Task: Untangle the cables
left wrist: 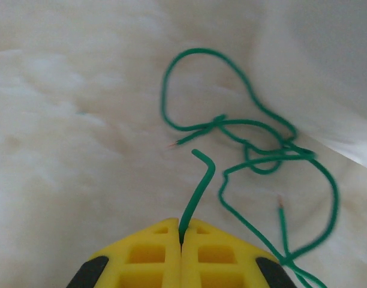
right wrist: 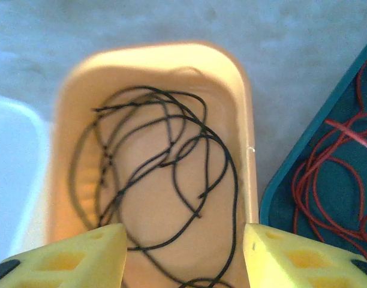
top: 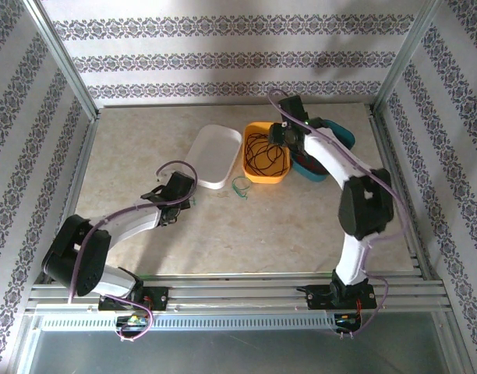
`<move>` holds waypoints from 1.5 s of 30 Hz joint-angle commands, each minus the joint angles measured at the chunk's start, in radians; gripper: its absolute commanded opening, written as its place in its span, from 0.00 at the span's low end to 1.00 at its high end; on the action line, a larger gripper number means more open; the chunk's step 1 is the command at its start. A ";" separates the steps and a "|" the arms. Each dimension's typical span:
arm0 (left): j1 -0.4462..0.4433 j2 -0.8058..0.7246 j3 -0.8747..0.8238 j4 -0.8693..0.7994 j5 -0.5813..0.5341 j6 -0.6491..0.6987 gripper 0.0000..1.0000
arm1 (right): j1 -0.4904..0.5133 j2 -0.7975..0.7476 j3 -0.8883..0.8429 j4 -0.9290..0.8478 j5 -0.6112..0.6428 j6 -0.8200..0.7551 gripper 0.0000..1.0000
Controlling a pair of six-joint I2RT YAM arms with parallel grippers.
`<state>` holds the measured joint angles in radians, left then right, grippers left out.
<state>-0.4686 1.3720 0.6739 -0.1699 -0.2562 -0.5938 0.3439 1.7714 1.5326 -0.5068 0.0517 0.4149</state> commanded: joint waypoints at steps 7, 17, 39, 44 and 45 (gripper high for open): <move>-0.026 -0.208 -0.095 0.122 0.575 0.195 0.00 | 0.098 -0.189 -0.345 0.153 -0.602 -0.045 0.53; -0.026 -0.103 -0.052 0.190 0.617 0.205 0.00 | 0.279 -0.063 -0.374 0.073 -0.648 -0.123 0.54; -0.029 -0.105 -0.100 0.247 0.497 0.204 0.00 | 0.316 0.105 -0.359 -0.065 -0.217 -0.130 0.51; -0.030 -0.111 -0.102 0.245 0.491 0.204 0.00 | 0.318 0.141 -0.350 -0.065 -0.186 -0.107 0.47; -0.032 -0.115 -0.103 0.243 0.486 0.203 0.00 | 0.318 0.146 -0.349 -0.063 -0.187 -0.102 0.42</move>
<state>-0.4847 1.2751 0.5816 0.0387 0.2562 -0.3992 0.6510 1.8816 1.1809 -0.5430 -0.1867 0.2916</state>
